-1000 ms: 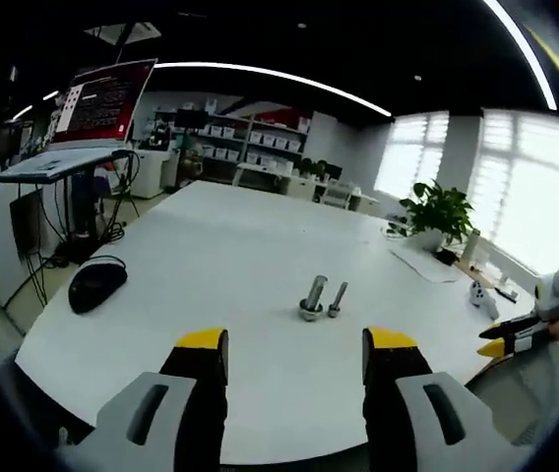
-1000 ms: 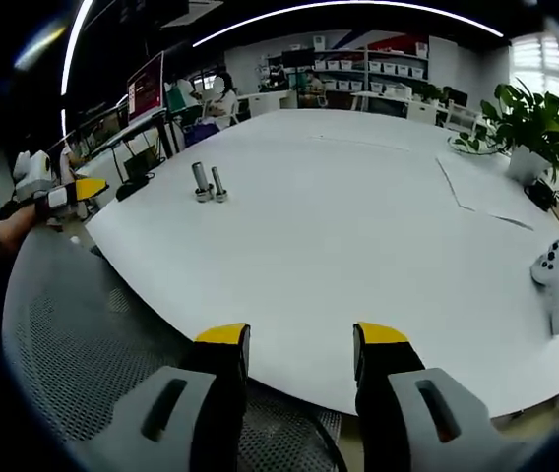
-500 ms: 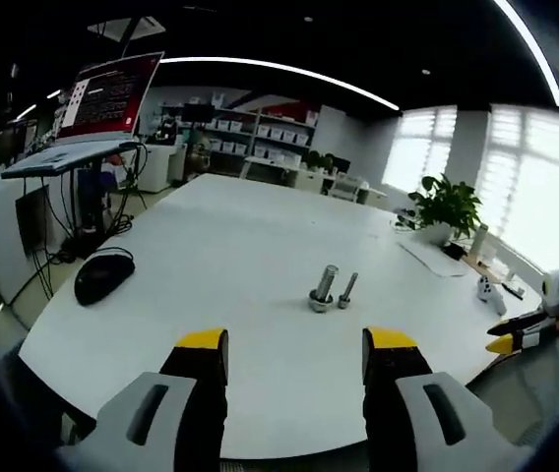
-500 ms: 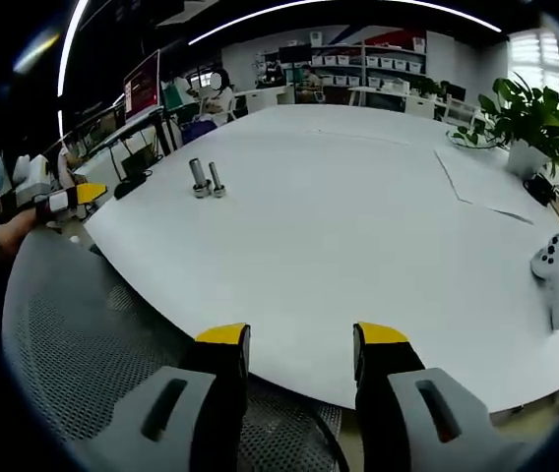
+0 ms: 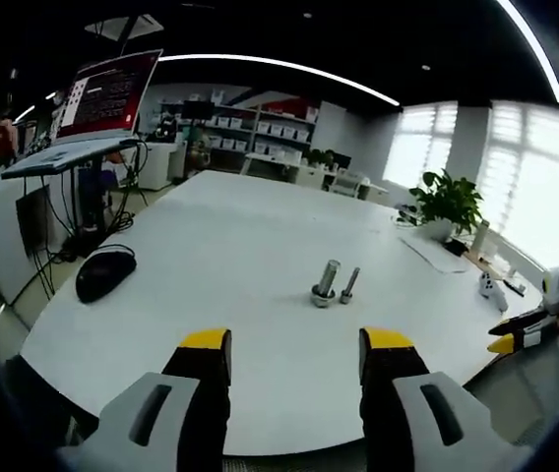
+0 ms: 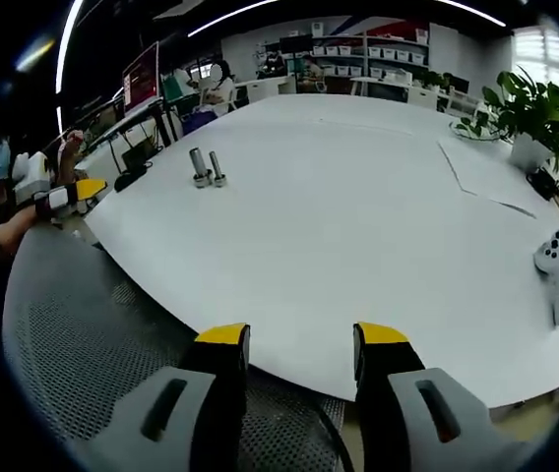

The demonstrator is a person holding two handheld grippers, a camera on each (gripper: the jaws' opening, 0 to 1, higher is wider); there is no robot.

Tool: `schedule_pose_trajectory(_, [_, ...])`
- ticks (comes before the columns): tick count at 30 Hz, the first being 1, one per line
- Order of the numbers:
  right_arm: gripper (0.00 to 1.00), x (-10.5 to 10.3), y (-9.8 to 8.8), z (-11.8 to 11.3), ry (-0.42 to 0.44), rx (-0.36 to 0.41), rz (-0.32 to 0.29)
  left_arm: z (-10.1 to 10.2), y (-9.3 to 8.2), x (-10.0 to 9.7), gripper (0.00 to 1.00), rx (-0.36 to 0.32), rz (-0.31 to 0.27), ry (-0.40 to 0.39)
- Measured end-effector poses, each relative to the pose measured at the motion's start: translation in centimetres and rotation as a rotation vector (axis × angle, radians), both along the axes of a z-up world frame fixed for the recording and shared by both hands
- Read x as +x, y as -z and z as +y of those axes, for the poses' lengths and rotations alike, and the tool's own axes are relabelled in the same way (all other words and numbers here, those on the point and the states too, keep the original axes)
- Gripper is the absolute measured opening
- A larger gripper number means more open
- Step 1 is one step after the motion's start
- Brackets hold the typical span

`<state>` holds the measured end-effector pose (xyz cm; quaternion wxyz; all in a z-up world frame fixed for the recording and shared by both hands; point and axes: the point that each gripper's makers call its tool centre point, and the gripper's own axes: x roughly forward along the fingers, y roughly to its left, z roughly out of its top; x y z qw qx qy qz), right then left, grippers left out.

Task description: Place the washer onto the threaded stud by aligning its center hole with the stud, sliding it down to the base, and recovering from edge contact or off-axis alignment until the washer reaches the visible bottom stop.

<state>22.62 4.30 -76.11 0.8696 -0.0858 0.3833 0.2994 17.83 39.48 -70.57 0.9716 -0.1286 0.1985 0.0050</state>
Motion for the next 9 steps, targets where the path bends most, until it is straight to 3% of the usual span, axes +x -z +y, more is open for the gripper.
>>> schedule_pose_trajectory(9, [0.45,-0.51,0.42,0.18,-0.028,-0.016,0.03,-0.2,0.32,-0.25,0.48,0.008,0.027,0.01])
